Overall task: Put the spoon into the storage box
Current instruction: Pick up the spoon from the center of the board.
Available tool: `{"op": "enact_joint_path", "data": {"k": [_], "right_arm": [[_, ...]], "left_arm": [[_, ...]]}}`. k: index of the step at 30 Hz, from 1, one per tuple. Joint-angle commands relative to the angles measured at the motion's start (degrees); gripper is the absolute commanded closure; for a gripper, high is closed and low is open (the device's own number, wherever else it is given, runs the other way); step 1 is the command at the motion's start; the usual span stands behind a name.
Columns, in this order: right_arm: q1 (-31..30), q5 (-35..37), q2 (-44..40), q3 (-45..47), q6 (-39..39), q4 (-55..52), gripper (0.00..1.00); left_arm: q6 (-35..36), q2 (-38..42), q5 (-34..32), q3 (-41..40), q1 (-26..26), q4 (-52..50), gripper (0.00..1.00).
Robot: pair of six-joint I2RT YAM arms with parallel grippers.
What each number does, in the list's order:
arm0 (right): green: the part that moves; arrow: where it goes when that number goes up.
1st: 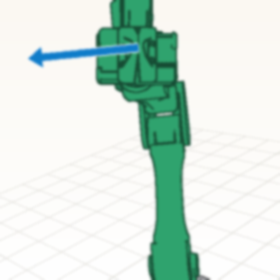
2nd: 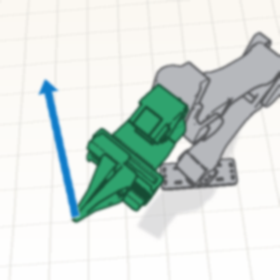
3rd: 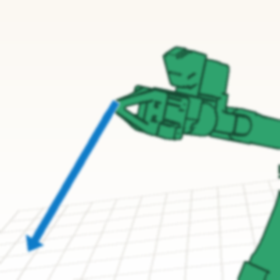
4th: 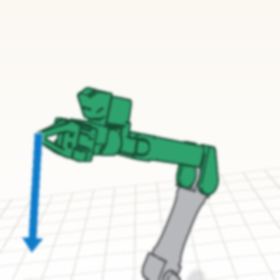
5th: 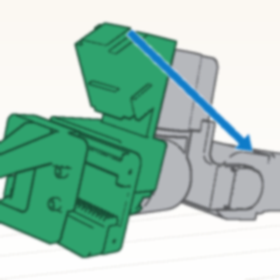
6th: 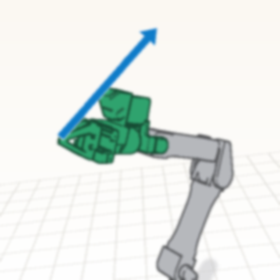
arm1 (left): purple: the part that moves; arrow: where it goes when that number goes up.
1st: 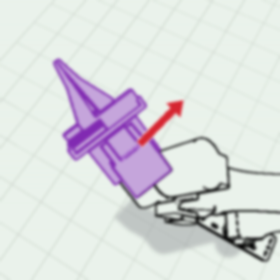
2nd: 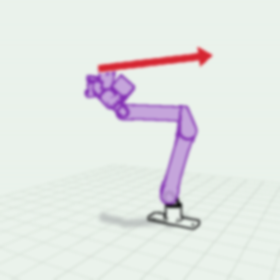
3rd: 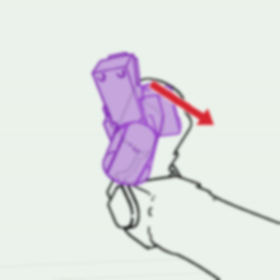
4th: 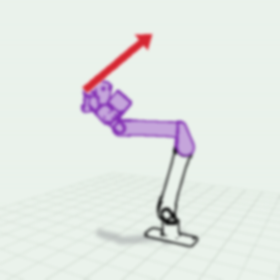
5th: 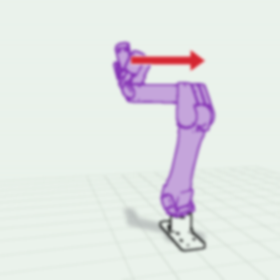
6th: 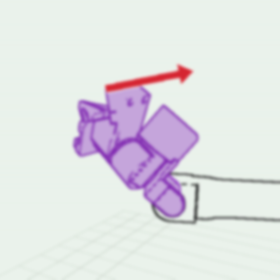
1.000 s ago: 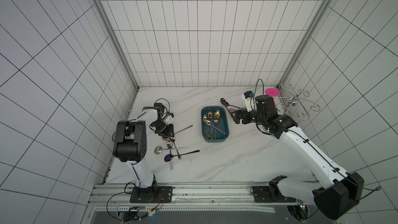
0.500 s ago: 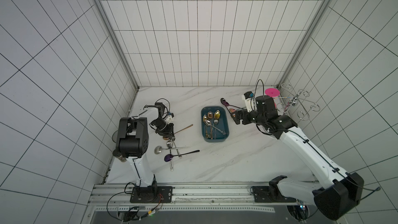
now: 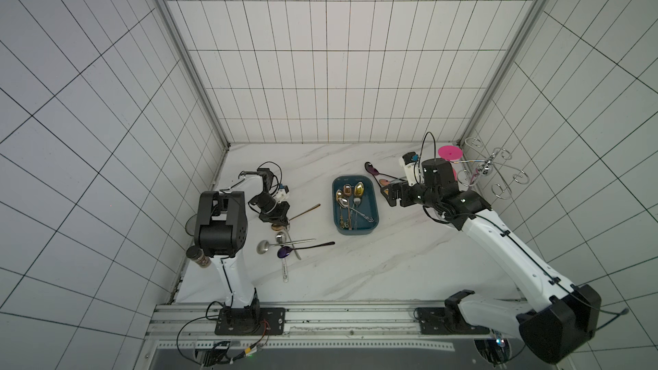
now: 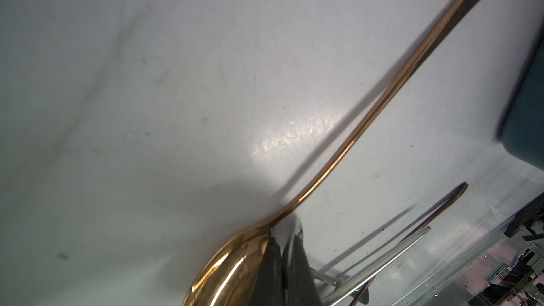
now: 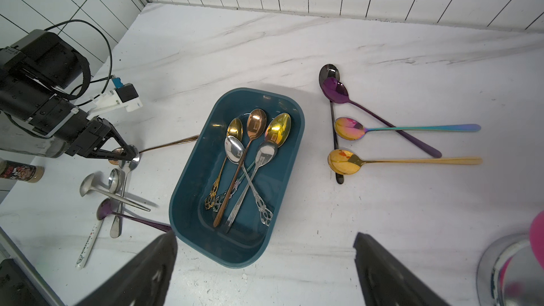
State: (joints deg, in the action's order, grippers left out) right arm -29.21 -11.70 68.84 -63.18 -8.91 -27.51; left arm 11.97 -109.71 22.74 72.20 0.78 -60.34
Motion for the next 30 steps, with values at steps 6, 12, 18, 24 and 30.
{"op": "enact_joint_path", "data": {"k": [6, 12, 18, 24, 30], "right_arm": [[-0.1, -7.9, 4.2, 0.8, -4.3, 3.4, 0.07], [-3.7, -9.5, 8.8, -2.1, -4.6, 3.8, 0.08], [-6.9, -10.6, 13.1, -5.4, -5.1, 4.6, 0.1], [-9.3, -12.3, 16.6, -8.6, -6.4, 4.9, 0.13], [-10.9, -15.1, 19.5, -10.6, -9.4, 7.1, 0.16]], "left_arm": [[-0.8, 9.6, 3.0, 2.6, 0.0, 1.2, 1.0], [-2.5, 13.6, 1.0, 4.1, 2.0, 3.3, 1.0], [-4.1, 15.2, -1.4, 5.7, 3.0, 7.0, 1.0], [-6.3, 17.3, 2.5, 8.2, 2.9, 13.1, 1.0], [-10.3, 18.0, 13.6, 10.6, 3.5, 18.1, 1.0]]}}
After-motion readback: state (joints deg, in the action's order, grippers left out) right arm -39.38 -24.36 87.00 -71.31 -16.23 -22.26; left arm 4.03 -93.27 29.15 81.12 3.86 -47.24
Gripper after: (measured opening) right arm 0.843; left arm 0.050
